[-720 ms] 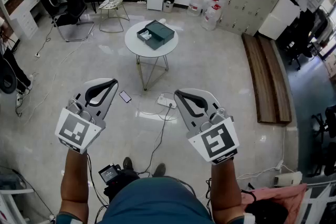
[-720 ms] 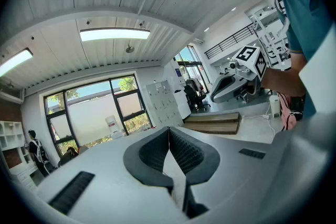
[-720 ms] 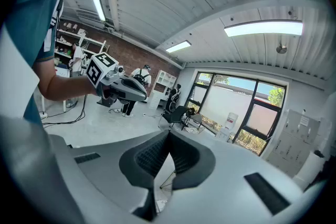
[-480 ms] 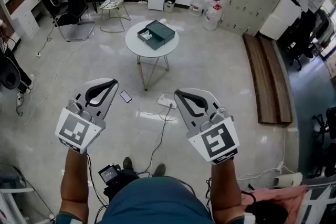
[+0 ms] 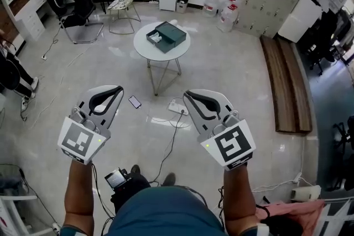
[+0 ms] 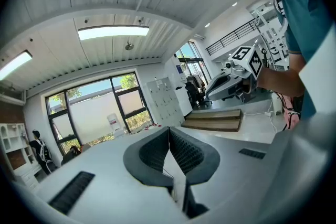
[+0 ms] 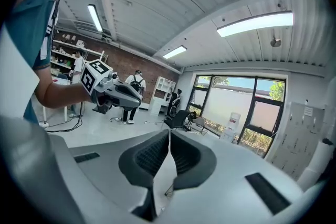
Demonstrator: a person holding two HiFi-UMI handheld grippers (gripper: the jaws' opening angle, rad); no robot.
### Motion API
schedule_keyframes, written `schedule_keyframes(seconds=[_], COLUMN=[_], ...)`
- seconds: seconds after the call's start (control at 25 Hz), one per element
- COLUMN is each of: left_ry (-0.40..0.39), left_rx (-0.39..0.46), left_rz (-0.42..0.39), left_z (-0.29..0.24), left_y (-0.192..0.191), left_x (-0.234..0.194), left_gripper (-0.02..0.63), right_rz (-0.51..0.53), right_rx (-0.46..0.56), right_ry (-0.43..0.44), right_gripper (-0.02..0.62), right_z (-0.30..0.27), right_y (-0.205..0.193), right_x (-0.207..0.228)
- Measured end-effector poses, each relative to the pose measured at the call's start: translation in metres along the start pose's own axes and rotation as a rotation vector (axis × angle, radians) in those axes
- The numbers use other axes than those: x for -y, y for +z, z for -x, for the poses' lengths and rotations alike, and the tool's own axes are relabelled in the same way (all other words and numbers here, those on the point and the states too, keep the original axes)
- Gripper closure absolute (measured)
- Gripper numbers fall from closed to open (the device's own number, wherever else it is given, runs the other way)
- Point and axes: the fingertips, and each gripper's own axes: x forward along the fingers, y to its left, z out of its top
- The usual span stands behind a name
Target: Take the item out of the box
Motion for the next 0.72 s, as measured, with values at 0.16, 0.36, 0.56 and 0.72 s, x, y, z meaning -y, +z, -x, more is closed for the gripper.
schedule_keyframes(seconds=[0.16,0.36,0.56,0.72], left_ry=[0.001,-0.019,-0.067,-0.109], left_rx=[-0.016,-0.016,0.015,0.037], left_rz=[0.017,0.037,0.047,0.046], left_z=[-0.008,-0.028,-0.054,-0.074], left_y=[-0.013,-0.036,-0.053,-0.072], left_x=[-0.010,-0.047,-0.108,-0.166], left_gripper=[0.586,0.586,0.586,0.586], right_rz=[-0.032,-0.033,-0.041,-0.026], right_rx=[-0.027,-0.043,-0.061,-0.064], right_ry=[-0.008,-0.025,-0.069,-0.108], right_gripper=[0.555,0.555,0.555,0.555], right_z=[-0.015,-0.054,-0.114,-0.169], right_y=[-0.008,-0.010,0.001,0.014], right_x=[0.012,0.025,0.044,0.057])
